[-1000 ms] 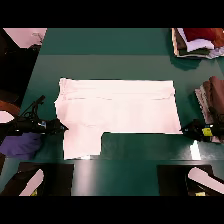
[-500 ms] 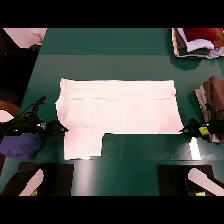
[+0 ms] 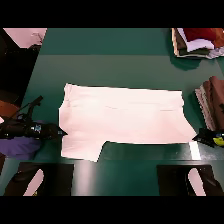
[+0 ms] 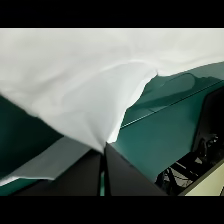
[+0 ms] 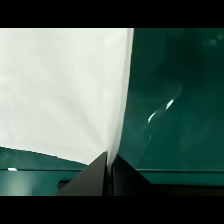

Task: Fold the shirts.

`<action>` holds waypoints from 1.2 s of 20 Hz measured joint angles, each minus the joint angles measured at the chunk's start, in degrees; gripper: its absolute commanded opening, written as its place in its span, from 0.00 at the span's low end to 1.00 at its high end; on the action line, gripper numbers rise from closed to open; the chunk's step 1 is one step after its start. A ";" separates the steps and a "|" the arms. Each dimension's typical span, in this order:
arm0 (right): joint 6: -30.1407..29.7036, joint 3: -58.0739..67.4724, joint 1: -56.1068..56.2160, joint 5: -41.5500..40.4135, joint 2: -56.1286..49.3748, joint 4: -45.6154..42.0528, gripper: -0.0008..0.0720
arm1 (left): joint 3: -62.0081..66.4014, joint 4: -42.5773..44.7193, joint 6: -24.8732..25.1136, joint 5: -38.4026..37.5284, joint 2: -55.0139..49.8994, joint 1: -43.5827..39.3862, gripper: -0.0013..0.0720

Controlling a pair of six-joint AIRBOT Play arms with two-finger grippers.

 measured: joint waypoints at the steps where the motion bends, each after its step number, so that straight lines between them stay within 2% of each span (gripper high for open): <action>1: 0.52 1.03 1.07 0.28 1.03 -0.28 0.03 | 1.01 -0.55 -0.50 0.24 0.35 -0.02 0.05; 4: 2.16 6.01 5.33 -1.51 0.57 -0.81 0.03 | 5.27 -1.25 -1.03 4.35 0.52 -0.02 0.05; 8: 3.50 14.58 11.78 -5.09 -7.58 -1.09 0.03 | 12.00 -1.62 0.00 10.14 -4.46 -0.02 0.05; 17: 4.70 31.52 20.31 -11.78 -33.51 -1.20 0.03 | 24.74 -3.82 4.85 19.76 -30.05 -0.04 0.05; 22: 5.88 39.17 21.05 -13.51 -43.65 -0.96 0.03 | 30.27 -9.90 9.75 25.00 -40.74 -0.13 0.05; 23: 6.01 40.52 21.16 -13.81 -45.31 -0.52 0.03 | 30.93 -11.04 10.73 25.86 -42.12 -0.33 0.17; 24: 6.08 41.79 21.16 -14.34 -46.82 0.48 0.04 | 31.52 -11.93 11.52 26.69 -43.17 -0.59 0.48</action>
